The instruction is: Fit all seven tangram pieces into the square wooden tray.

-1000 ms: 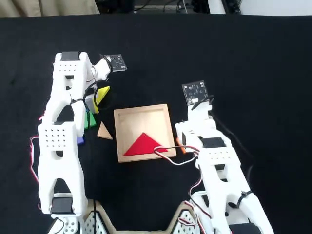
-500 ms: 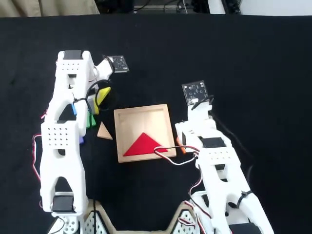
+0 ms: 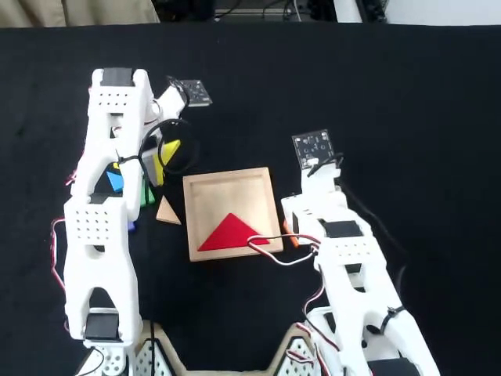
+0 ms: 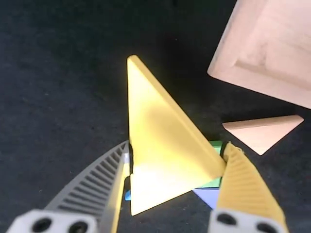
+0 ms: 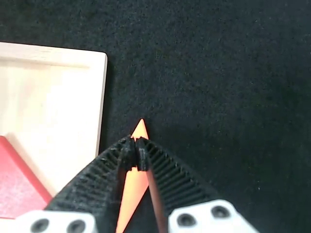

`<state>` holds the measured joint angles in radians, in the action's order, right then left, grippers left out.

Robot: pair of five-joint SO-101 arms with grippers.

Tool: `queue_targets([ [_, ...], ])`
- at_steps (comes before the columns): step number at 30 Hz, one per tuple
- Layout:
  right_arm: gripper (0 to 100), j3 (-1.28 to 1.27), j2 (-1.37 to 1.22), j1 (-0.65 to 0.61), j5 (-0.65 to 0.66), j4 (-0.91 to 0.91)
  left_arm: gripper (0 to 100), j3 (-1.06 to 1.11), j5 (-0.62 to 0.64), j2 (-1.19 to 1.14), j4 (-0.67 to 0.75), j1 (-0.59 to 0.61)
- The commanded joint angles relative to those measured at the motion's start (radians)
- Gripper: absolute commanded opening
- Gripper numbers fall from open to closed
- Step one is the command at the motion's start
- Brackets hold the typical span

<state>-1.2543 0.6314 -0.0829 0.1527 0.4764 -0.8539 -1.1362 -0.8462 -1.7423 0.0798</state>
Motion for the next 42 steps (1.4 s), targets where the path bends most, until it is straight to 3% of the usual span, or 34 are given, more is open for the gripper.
queue_targets([
  [1,1.4,0.004,0.022,-0.018,0.008,-0.023,5,-0.058,0.081,0.081,-0.017,-0.016],
  [5,1.4,0.005,0.022,-0.015,0.008,-0.023,5,-0.064,0.232,0.164,-0.018,-0.035],
  [9,1.3,0.008,0.024,-0.012,0.008,-0.021,5,0.024,0.566,0.301,-0.018,-0.039],
  [14,1.2,0.008,0.025,-0.011,0.008,-0.020,5,0.343,0.971,0.552,-0.015,-0.056],
  [20,1.2,0.018,0.025,0.044,0.005,-0.021,5,0.707,1.324,0.778,0.084,-0.199],
  [24,1.2,0.038,0.025,0.141,-0.002,-0.021,5,0.881,1.471,0.872,0.201,-0.298],
  [28,1.2,0.038,0.025,0.150,-0.046,-0.021,5,1.033,1.559,0.891,0.354,-0.351],
  [34,1.2,0.038,0.024,0.149,-0.049,-0.035,5,1.201,1.568,0.838,0.562,-0.357],
  [38,1.2,0.030,0.019,0.149,-0.049,-0.064,5,1.152,1.527,0.859,0.522,-0.315],
  [42,1.2,0.030,0.019,0.149,-0.049,-0.064,5,0.969,1.289,0.967,0.384,-0.205],
])
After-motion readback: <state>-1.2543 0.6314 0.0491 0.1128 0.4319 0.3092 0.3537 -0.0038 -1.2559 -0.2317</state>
